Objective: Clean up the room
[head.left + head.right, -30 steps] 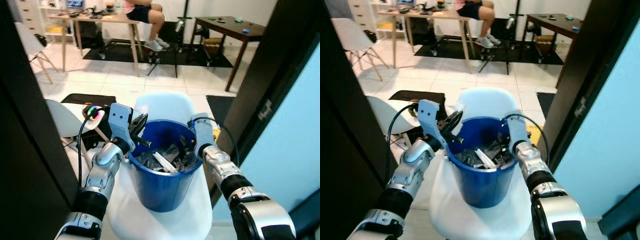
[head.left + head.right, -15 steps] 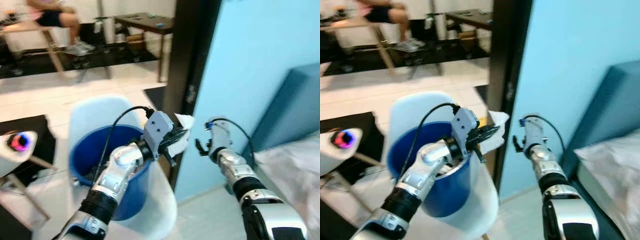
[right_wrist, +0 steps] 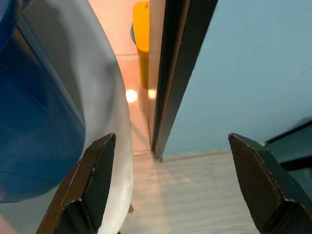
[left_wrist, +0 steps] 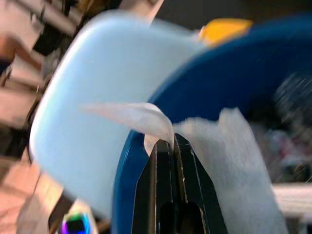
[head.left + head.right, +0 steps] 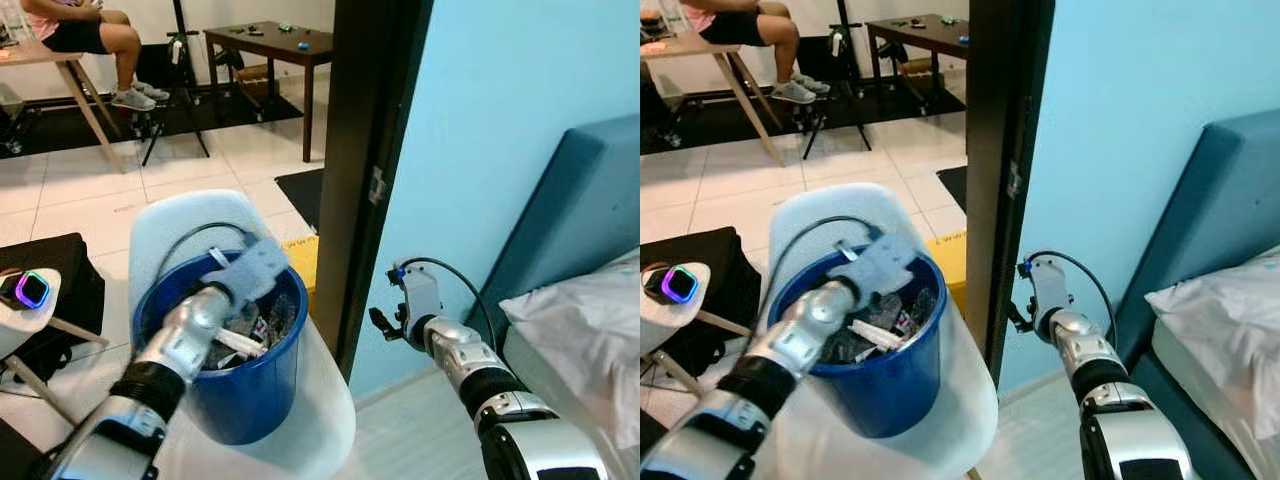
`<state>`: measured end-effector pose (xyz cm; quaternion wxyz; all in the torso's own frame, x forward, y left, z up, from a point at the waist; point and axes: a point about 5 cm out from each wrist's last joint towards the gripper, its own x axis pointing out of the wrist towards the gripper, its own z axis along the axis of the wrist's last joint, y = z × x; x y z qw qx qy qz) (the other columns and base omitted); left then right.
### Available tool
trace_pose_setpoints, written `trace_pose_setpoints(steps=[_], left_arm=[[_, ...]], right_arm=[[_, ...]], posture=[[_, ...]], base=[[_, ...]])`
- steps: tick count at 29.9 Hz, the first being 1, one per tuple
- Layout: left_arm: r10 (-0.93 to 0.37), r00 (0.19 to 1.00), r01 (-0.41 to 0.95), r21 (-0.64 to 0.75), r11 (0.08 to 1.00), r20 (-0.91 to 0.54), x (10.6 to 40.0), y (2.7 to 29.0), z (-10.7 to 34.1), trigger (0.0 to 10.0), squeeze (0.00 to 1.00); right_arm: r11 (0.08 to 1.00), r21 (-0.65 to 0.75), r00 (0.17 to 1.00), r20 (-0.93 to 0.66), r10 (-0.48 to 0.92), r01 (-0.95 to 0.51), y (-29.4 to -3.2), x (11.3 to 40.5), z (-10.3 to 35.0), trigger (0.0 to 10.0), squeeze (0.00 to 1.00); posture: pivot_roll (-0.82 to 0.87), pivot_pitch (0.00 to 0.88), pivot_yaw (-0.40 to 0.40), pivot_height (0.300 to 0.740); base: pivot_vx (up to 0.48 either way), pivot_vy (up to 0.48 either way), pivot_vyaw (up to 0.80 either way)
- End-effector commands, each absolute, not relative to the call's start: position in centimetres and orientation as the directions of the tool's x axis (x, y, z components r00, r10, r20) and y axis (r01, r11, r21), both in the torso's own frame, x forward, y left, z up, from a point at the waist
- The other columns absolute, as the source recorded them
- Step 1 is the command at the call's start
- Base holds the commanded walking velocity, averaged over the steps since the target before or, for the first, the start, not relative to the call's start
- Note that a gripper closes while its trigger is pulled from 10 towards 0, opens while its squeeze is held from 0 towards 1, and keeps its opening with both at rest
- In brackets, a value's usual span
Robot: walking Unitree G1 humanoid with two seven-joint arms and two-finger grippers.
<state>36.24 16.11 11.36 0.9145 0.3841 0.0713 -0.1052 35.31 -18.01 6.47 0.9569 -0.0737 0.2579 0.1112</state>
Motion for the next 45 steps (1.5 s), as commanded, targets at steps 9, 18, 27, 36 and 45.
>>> trace_pose_setpoints(steps=[9,18,27,36,45], left_arm=[[-0.091,0.965,0.238,0.676,0.698,-0.246,35.7,16.3,8.9,10.0,1.0],[-0.146,0.984,0.175,0.655,0.735,-0.099,36.2,14.9,10.6,10.0,1.0],[-0.293,0.956,0.275,0.391,0.878,-0.015,35.8,13.8,11.8,10.0,0.95],[-0.353,0.935,0.35,0.073,0.934,0.022,33.9,14.1,11.0,10.0,0.0],[-0.385,0.923,0.385,0.005,0.923,0.003,32.4,13.6,9.4,10.0,0.0]], right_arm=[[0.965,-0.095,0.85,-0.5,0.165,-0.244,-18.2,35.4,6.7,10.0,0.0],[0.962,-0.104,0.852,-0.495,0.169,-0.251,-18.0,35.4,6.8,10.0,0.0],[0.96,-0.102,0.841,-0.513,0.174,-0.261,-17.6,35.1,6.3,10.0,0.0],[0.962,-0.098,0.799,-0.582,0.152,-0.254,-18.1,33.4,3.9,10.0,0.0],[0.963,-0.104,0.787,-0.602,0.138,-0.249,-18.3,32.9,3.2,10.0,0.0]], posture=[[-0.03,0.017,-0.017,0.74],[-0.03,0.015,-0.016,0.74],[-0.03,0.018,-0.019,0.74],[-0.01,0.029,-0.024,0.74],[0.0,0.032,-0.026,0.74]], base=[[0.0,0.0,0.0],[0.0,0.0,0.0],[0.0,0.0,0.0],[-0.031,0.0,0.0],[-0.345,0.0,0.0]])
